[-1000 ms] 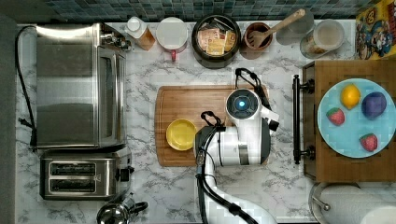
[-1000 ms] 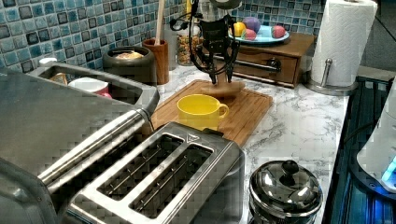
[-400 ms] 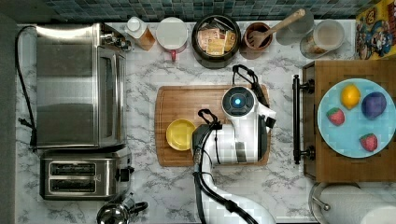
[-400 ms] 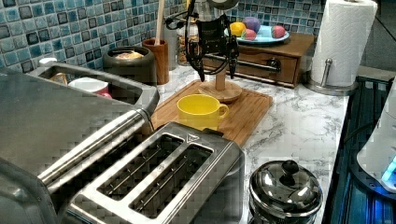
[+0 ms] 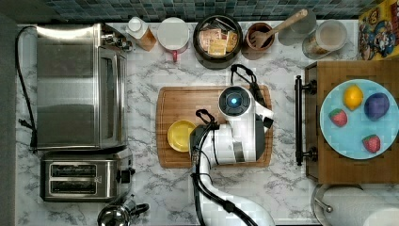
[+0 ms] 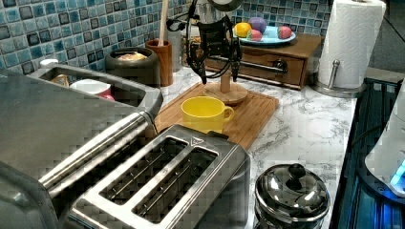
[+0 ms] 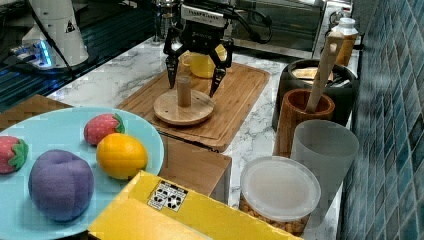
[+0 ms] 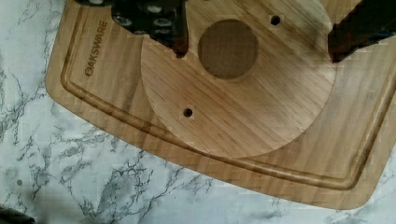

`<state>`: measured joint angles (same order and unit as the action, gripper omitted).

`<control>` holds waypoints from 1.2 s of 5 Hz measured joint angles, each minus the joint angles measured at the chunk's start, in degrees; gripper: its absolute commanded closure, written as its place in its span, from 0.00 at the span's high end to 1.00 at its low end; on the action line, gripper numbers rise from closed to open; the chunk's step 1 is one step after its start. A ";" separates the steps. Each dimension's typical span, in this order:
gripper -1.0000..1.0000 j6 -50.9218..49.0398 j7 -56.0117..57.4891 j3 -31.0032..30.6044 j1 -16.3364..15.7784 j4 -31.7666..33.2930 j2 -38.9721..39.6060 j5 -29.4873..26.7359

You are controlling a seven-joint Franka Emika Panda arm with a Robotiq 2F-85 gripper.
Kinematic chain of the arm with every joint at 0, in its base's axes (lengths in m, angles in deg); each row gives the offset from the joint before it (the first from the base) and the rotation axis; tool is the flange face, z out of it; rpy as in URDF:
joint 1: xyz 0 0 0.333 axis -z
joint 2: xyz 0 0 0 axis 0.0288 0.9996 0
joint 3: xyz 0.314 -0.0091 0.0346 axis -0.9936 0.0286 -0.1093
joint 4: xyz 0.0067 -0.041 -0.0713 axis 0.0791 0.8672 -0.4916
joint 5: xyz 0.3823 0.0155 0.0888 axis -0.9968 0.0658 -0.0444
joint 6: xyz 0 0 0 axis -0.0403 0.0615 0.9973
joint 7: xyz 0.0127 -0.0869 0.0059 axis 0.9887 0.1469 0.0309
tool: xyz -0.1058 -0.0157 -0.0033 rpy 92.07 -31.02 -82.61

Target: Place the lid on the board.

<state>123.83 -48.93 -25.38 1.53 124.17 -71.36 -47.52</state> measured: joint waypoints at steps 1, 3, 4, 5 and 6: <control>1.00 -0.03 0.00 0.42 0.01 -1.01 0.00 0.41; 1.00 -0.06 -0.03 -0.17 0.66 -1.90 0.03 0.70; 1.00 0.56 -0.06 -0.22 0.56 -1.90 0.03 0.71; 1.00 0.56 -0.06 -0.20 0.54 -1.90 0.10 1.06; 1.00 0.56 -0.06 -0.17 0.54 -1.90 0.11 1.06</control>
<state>124.39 -48.98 -25.55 2.07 122.27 -71.25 -46.46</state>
